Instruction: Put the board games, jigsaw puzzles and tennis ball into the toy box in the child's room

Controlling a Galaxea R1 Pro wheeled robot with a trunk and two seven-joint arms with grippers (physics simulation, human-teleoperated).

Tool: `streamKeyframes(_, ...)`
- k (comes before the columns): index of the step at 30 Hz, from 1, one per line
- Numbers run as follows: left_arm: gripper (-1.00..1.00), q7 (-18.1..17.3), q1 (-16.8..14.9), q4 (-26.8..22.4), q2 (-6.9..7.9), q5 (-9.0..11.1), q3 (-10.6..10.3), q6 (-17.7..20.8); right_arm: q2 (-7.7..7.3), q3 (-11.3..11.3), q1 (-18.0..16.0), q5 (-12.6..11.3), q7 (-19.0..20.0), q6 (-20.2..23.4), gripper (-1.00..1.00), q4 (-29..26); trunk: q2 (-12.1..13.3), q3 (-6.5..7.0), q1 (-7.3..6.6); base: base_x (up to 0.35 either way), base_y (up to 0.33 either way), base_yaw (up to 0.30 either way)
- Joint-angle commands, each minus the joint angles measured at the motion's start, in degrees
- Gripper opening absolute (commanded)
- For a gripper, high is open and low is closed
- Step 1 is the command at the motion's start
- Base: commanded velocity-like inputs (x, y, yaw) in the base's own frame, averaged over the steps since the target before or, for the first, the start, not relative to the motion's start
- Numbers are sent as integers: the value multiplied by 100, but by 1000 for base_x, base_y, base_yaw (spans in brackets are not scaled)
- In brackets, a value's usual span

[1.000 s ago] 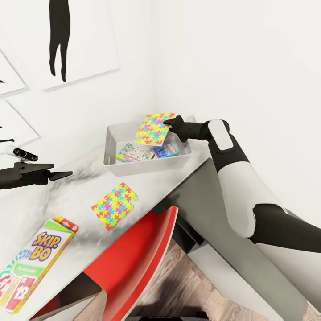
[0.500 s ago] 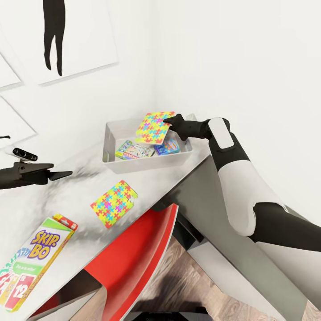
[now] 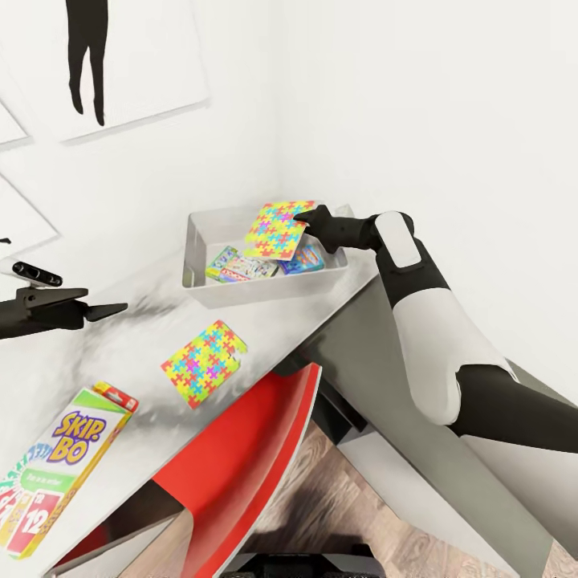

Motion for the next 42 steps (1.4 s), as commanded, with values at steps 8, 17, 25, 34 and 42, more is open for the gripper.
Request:
streamKeyframes(8,100,-38,-12,32,105,29,4,61,7,-28,-4,-72,-52,23,-100,-4,-11,-84,3,0,0,0)
streamKeyframes(17,100,-38,-12,72,260,520,11,61,7,-28,-2,-71,-50,23,-100,-4,-11,-169,3,0,0,0)
streamKeyframes(25,100,-38,-10,74,269,593,4,61,7,-29,-2,-73,-49,23,-100,-4,-11,-244,3,0,0,0)
streamKeyframes(34,100,-38,-8,74,273,592,-3,61,7,-37,0,-65,-42,14,-100,-4,-11,-328,3,0,0,0)
streamKeyframes(42,100,-38,-10,73,273,589,0,61,7,-45,0,-64,-42,6,-100,-4,-11,-403,3,0,0,0)
